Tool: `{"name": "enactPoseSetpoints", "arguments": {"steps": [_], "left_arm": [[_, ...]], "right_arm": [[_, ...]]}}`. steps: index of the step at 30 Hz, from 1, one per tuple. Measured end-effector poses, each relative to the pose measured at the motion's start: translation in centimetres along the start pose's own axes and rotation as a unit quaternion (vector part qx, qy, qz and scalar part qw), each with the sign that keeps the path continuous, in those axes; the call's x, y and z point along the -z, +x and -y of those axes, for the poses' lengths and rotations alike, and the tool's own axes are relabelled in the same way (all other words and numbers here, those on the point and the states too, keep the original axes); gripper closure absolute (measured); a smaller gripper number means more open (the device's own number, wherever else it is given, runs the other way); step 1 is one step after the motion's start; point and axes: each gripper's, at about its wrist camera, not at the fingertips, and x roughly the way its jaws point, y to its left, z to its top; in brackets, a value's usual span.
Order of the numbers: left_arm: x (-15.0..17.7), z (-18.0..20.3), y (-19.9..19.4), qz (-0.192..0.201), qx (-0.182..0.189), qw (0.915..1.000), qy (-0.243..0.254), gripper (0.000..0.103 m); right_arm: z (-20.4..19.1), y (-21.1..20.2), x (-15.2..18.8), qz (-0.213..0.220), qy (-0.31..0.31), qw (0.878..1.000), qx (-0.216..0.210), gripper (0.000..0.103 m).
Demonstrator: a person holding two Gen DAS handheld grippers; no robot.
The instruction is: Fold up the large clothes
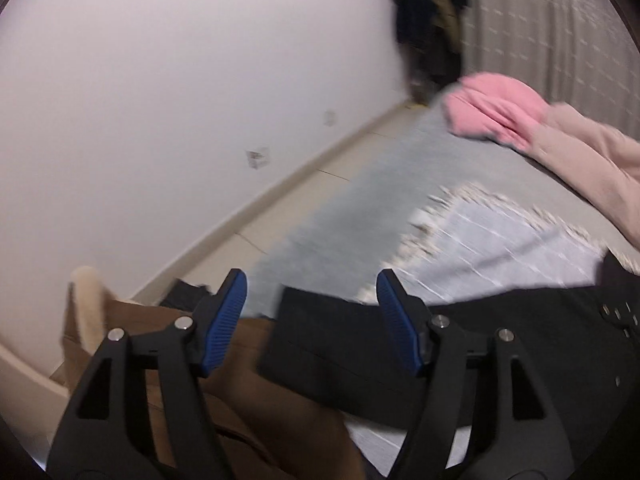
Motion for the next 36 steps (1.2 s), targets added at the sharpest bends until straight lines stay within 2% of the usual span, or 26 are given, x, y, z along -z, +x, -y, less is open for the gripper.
{"name": "enactPoseSetpoints", "arguments": {"steps": [3,5,8,9,11,13,15,16,18,21,22,24,28,30,32,34,35,36], "left_arm": [[2.3,4.2,-0.1,-0.026,0.071,0.9966,0.033,0.033],[5.0,8.3,0.0,-0.051,0.125,0.9890,0.060,0.032],[9.5,13.4,-0.7,-0.079,0.165,0.9772,0.107,0.032],[10.9,14.5,-0.8,-0.086,0.171,0.9744,0.119,0.032],[13.9,17.1,0.9,-0.124,0.182,0.9649,0.144,0.032],[16.2,18.3,2.5,-0.162,0.171,0.9594,0.155,0.032],[18.3,18.1,4.1,-0.188,0.159,0.9567,0.155,0.031],[18.8,17.7,4.4,-0.187,0.167,0.9570,0.146,0.030],[19.2,16.3,4.6,-0.176,0.174,0.9615,0.119,0.015],[19.5,15.1,4.8,-0.183,0.183,0.9603,0.104,0.014],[19.5,14.8,4.4,-0.182,0.181,0.9606,0.107,0.014],[19.4,14.5,3.3,-0.171,0.185,0.9609,0.115,0.014],[20.3,15.4,-0.4,-0.105,0.201,0.9618,0.153,0.014],[21.4,16.2,-1.8,-0.086,0.213,0.9578,0.173,0.014],[24.0,17.2,-3.3,-0.077,0.242,0.9469,0.198,0.014],[26.6,17.8,-3.3,-0.084,0.262,0.9373,0.214,0.014],[27.3,17.7,-3.4,-0.078,0.260,0.9378,0.216,0.012],[28.1,17.1,-3.9,-0.048,0.260,0.9408,0.212,0.011]], "right_arm": [[-1.0,0.5,0.1,-0.003,-0.012,1.000,-0.002,0.035],[-1.9,0.7,0.1,-0.001,-0.025,1.000,-0.003,0.035],[-2.7,1.6,0.0,-0.001,-0.048,0.999,-0.004,0.035],[-2.5,2.1,-0.1,-0.005,-0.051,0.999,-0.002,0.035],[-1.4,3.1,-0.3,-0.018,-0.046,0.999,0.013,0.035],[0.5,4.0,-0.6,-0.031,-0.033,0.998,0.043,0.035],[2.8,4.0,-1.0,-0.024,-0.016,0.998,0.063,0.035],[3.9,3.6,-1.3,-0.018,-0.008,0.997,0.071,0.035],[5.8,2.6,-1.6,-0.007,0.001,0.995,0.097,0.035],[7.6,2.1,-1.6,-0.009,0.002,0.988,0.153,0.035],[7.9,2.1,-1.5,-0.013,0.003,0.988,0.156,0.035],[8.5,1.8,-1.3,-0.020,0.019,0.991,0.135,0.035],[7.3,0.1,-1.0,-0.007,0.010,0.995,0.100,0.035],[5.8,-0.6,-0.6,0.005,-0.020,0.996,0.091,0.034],[5.0,-0.7,0.1,0.004,-0.039,0.997,0.064,0.033],[5.3,-0.1,1.0,-0.012,-0.041,0.998,0.042,0.032],[5.7,0.4,1.6,-0.021,-0.039,0.998,0.037,0.032],[6.4,1.1,2.3,-0.033,-0.039,0.998,0.034,0.031]]}}
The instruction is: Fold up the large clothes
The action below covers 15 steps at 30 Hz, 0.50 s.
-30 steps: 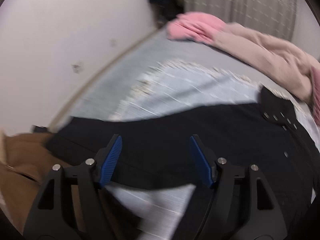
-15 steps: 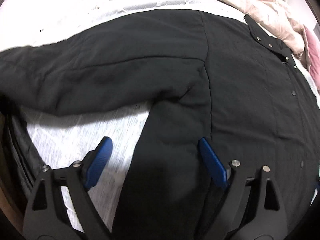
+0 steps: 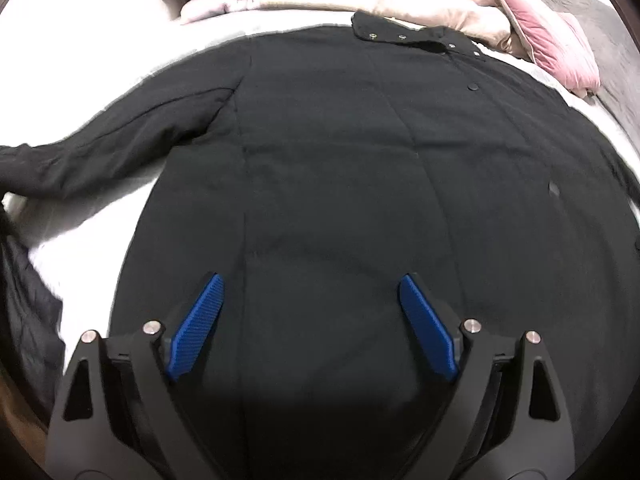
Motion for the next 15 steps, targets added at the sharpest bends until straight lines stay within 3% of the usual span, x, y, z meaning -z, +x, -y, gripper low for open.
{"name": "enactPoseSetpoints", "arguments": {"steps": [6,11,15], "left_arm": [[1.7,-1.4,-1.7,-0.007,0.026,0.9993,-0.025,0.007],[3.8,-1.1,-3.0,-0.007,0.032,0.9993,-0.020,0.004],[5.4,-0.2,-3.7,-0.009,0.027,0.9996,-0.002,0.002]], "right_arm": [[-0.3,-0.8,3.9,0.063,-0.117,0.991,-0.019,0.027],[1.4,-2.3,5.5,0.067,-0.107,0.991,-0.042,0.026],[2.2,-3.4,6.7,0.048,-0.134,0.989,-0.029,0.026]]}}
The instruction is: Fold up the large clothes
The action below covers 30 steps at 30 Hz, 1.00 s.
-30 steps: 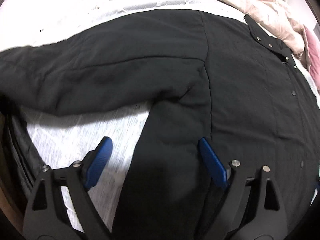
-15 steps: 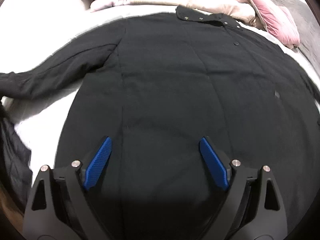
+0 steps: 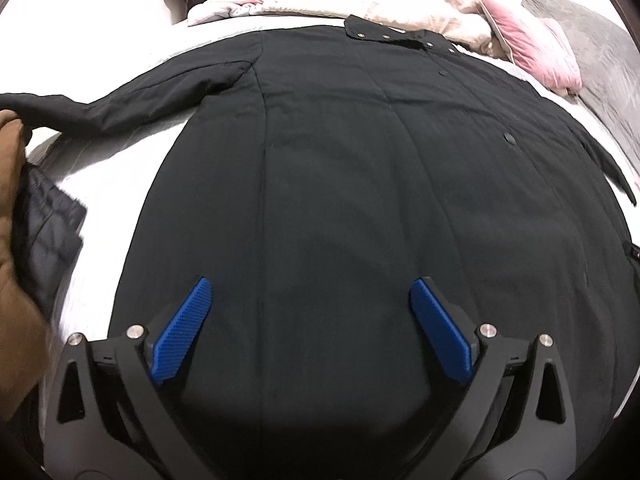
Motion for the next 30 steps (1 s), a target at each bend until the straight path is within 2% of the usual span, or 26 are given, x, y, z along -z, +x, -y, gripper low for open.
{"name": "enactPoseSetpoints", "arguments": {"steps": [5,8,10,15,22,25,27,30], "left_arm": [[0.6,0.7,-1.2,-0.019,0.025,0.9990,0.033,0.001],[-0.1,0.8,-2.2,-0.032,0.068,0.9970,0.021,0.001],[-1.4,1.0,-3.1,-0.035,0.119,0.9922,-0.006,0.001],[-4.8,2.7,-4.7,-0.027,0.191,0.9808,-0.030,0.001],[-8.4,6.5,-3.0,-0.046,0.261,0.9637,-0.031,0.001],[-8.8,7.7,-1.8,-0.053,0.274,0.9597,-0.034,0.001],[-8.6,7.7,-1.6,-0.037,0.285,0.9572,-0.035,0.001],[-7.7,7.4,-1.3,-0.010,0.258,0.9657,-0.030,0.001]], "right_arm": [[-0.3,-0.5,0.1,-0.049,-0.033,0.998,0.033,0.016],[0.2,-1.1,-0.3,-0.080,-0.007,0.996,0.045,0.013],[0.9,-1.8,-0.8,-0.087,0.026,0.995,0.051,0.013],[3.3,-3.3,-2.8,-0.034,0.136,0.990,0.023,0.013],[7.0,-2.6,-4.1,-0.006,0.232,0.973,0.016,0.013],[8.8,-2.3,-4.3,-0.001,0.255,0.967,0.013,0.013],[10.4,-2.3,-4.2,0.013,0.277,0.961,0.016,0.013],[12.1,-1.9,-4.0,0.023,0.297,0.954,0.028,0.013]]}}
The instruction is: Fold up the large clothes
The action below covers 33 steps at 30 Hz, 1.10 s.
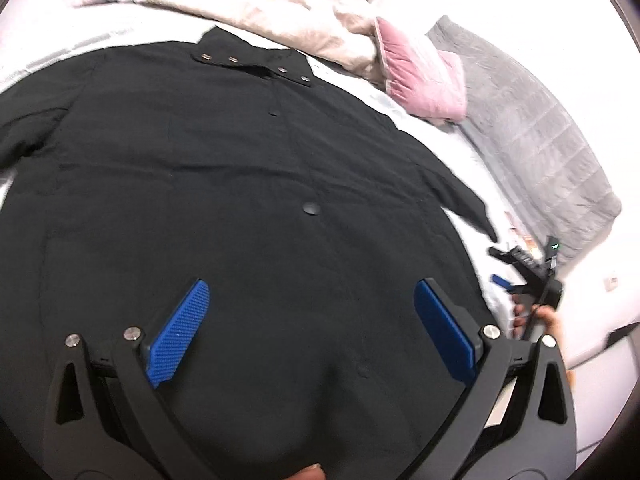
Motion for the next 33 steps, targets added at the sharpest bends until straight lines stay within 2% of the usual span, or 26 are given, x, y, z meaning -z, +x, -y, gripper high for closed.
{"name": "enactPoseSetpoints", "arguments": {"steps": [4,8,12,14,22,25,27,28,30,33], "left_arm": [[0.1,-1.1,-0.5,0.025,-0.014,0.9996,0.008,0.001],[-0.4,-2.4,-1.0,0.042,-0.044,0.9981,0.006,0.001],[-1.1,-3.7,-0.8,0.035,-0.042,0.9985,-0.005,0.001],[-1.1,-4.2,-0.8,0.032,-0.035,0.9988,-0.011,0.001],[-1.1,-4.8,0.1,0.031,-0.073,0.9969,-0.002,0.001],[-0.9,-4.6,0.6,0.023,-0.072,0.9971,0.005,0.001],[-0.9,-4.3,0.9,0.017,-0.069,0.9974,0.015,0.001],[-0.8,-4.1,1.0,0.015,-0.068,0.9973,0.022,0.001],[-0.7,-3.7,1.1,0.012,-0.067,0.9971,0.034,0.001],[-0.6,-3.1,1.0,0.013,-0.067,0.9965,0.048,0.001]], "right_arm": [[1.4,2.0,-2.3,0.004,0.023,1.000,-0.008,0.013],[2.0,3.4,-4.6,0.022,0.042,0.999,-0.019,0.013],[1.8,5.4,-6.5,0.031,0.060,0.996,-0.060,0.013],[1.4,6.2,-7.4,0.040,0.045,0.996,-0.059,0.012],[1.4,8.6,-10.6,0.080,0.067,0.992,-0.070,0.014],[0.6,9.3,-11.4,0.090,0.056,0.993,-0.046,0.024],[0.5,9.6,-11.8,0.092,0.060,0.993,-0.051,0.039],[0.8,9.6,-11.8,0.093,0.066,0.992,-0.057,0.042],[1.0,9.5,-11.7,0.093,0.075,0.991,-0.066,0.064],[0.7,8.7,-11.7,0.108,0.073,0.989,-0.066,0.082]]}}
